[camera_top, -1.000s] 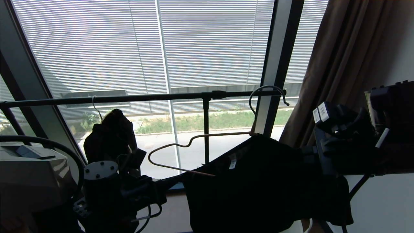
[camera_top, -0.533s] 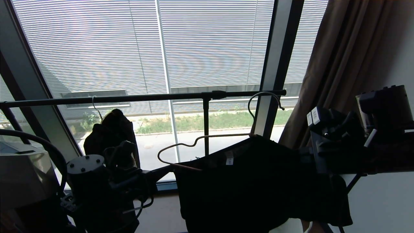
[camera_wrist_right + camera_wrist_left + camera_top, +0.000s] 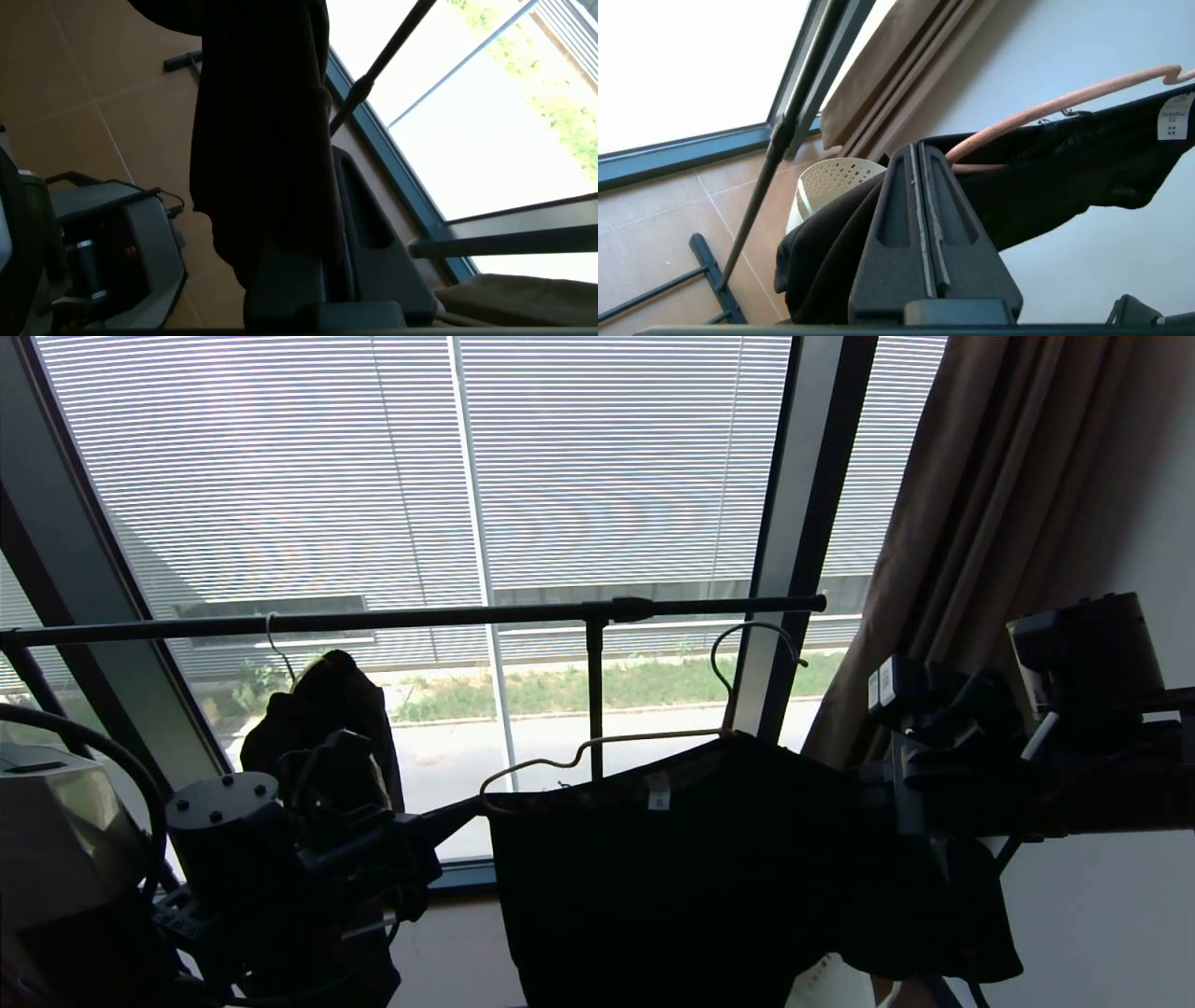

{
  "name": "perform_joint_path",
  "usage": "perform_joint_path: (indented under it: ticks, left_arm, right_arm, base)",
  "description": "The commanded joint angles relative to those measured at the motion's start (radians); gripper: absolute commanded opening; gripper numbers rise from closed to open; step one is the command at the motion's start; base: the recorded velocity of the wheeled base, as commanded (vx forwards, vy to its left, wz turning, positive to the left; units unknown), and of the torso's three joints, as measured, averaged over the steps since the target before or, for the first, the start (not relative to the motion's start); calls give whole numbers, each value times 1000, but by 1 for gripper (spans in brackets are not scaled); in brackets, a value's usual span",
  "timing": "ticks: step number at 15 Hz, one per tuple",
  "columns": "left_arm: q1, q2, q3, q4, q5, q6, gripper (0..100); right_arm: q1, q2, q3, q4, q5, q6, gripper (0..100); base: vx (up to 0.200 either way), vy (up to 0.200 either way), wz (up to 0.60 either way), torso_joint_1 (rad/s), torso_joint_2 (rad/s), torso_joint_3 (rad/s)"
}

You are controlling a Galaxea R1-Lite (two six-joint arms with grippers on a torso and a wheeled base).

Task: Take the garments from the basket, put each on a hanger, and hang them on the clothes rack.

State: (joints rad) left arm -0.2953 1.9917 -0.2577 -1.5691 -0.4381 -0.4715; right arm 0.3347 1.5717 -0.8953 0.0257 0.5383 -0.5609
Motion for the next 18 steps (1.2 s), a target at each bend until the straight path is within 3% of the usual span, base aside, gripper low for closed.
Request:
perform_joint_path:
  ticks: [1, 8, 13, 18]
  left_arm:
    - [5, -16, 0, -2, 1, 1, 0]
    - [-2, -86, 6, -2, -1, 1, 0]
    - [-67, -148, 23, -2, -1, 1, 0]
    - [-82, -152, 34, -2, -1, 7, 0]
  right_arm:
    - [-6, 8, 1, 2, -1, -5, 0]
    - [-6, 48, 1, 0, -37, -19, 0]
    - [1, 80, -1, -3, -50, -19, 0]
    - [58, 102, 38, -56, -50, -19, 0]
  base:
    - [0, 0, 0, 0, 0, 0]
    - [0, 0, 0, 0, 0, 0]
    - [0, 0, 0, 0, 0, 0]
    - [0, 0, 0, 0, 0, 0]
